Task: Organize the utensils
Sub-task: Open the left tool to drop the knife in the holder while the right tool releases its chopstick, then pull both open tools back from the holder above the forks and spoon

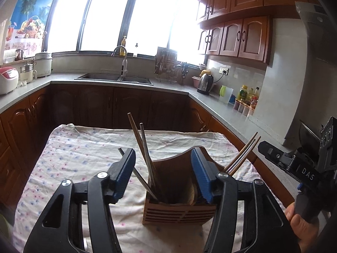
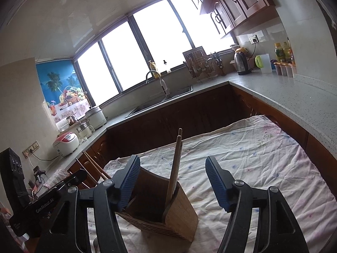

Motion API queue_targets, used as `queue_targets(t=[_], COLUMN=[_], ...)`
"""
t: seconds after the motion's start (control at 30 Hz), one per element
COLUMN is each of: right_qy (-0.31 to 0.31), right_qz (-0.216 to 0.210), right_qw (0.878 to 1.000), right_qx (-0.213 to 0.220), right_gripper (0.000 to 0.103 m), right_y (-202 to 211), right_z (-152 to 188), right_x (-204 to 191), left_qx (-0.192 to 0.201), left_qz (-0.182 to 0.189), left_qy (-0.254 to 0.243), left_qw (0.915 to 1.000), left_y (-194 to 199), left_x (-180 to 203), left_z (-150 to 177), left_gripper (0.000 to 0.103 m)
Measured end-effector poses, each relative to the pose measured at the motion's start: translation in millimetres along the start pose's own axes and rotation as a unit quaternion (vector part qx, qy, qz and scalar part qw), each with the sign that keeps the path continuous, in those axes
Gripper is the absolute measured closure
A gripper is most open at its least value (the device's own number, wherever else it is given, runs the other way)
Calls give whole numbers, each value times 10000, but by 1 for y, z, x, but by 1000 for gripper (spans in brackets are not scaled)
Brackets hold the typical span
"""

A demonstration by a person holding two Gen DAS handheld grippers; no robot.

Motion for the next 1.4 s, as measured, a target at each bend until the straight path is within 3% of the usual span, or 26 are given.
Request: queue_targets(t=[0.27,0.6,0.73,0.8,0.93,1.17,1.4], right_qy=[-22,-3,24,37,49,93,292], right_qz=[22,20,7,6,-22,-47,-42], right_qw=[9999,9998,9998,9998,9998,9999,9996], right_qx=[129,174,177,178,205,74,26], right_gripper=[28,28,27,20,12,10,6], right_y=[16,31,38,41,52,71,102], right_z=[-4,0,3,4,12,38,72], right_x=[3,1,0,-1,-2,-2,-6], left_qx=[161,251,287,357,345,219,200], left_qz=[108,-19,-199,-363,-535,-711,-960], left_qy=[222,363,378,375,408,610,359], left_qw=[9996,9990,9987,9980,9971,9954,9945], left_y=[19,44,56,64,79,108,141], left_x=[-5,-18,-27,-32,-43,-60,-57], left_z=[-7,2,8,10,22,55,94], left_gripper=[29,20,6,0,0,0,0])
Point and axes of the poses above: each gripper's, at about its wrist camera, not at the fingertips, and y roughly against the way its jaws point, x to its right, z to its underside, the point moved 9 cm from there along -y, roughly the way its jaws point, and after that the axes turned 4 degrees about y, right-handed, at the moved point
